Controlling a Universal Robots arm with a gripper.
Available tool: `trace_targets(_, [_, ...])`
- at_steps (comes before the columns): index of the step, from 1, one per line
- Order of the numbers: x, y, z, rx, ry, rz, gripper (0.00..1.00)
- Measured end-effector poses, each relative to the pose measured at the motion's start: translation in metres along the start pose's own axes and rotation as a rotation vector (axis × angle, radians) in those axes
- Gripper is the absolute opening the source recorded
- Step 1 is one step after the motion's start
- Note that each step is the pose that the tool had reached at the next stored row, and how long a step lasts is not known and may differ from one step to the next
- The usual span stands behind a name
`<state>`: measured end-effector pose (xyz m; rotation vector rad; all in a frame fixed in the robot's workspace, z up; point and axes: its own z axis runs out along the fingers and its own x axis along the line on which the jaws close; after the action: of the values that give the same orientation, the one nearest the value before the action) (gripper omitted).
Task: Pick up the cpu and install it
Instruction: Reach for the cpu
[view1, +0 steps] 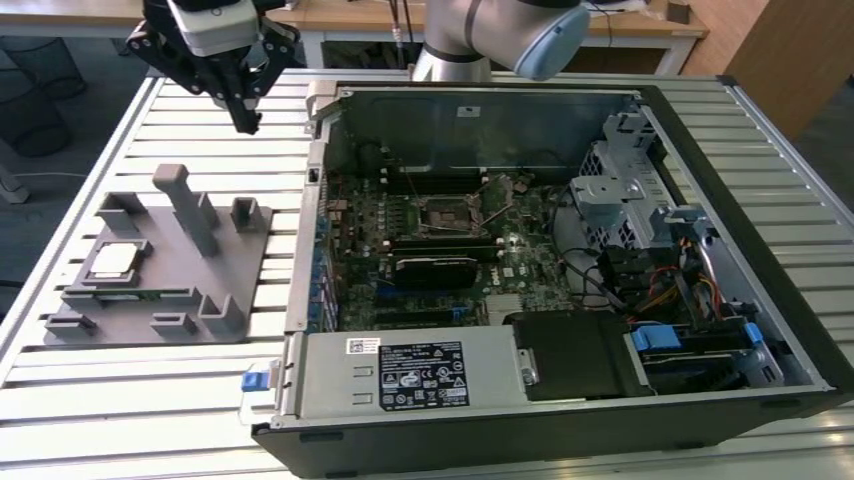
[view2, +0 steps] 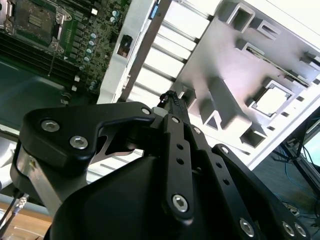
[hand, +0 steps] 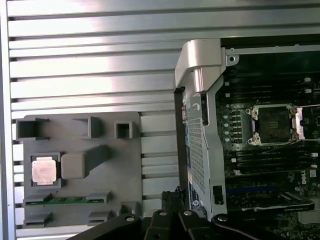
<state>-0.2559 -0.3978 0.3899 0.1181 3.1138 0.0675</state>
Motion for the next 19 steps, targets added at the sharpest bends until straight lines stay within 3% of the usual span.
trace_targets(19, [0.0199, -0.0015, 0.0, -0.0001, 0.0, 0.0, 0.11])
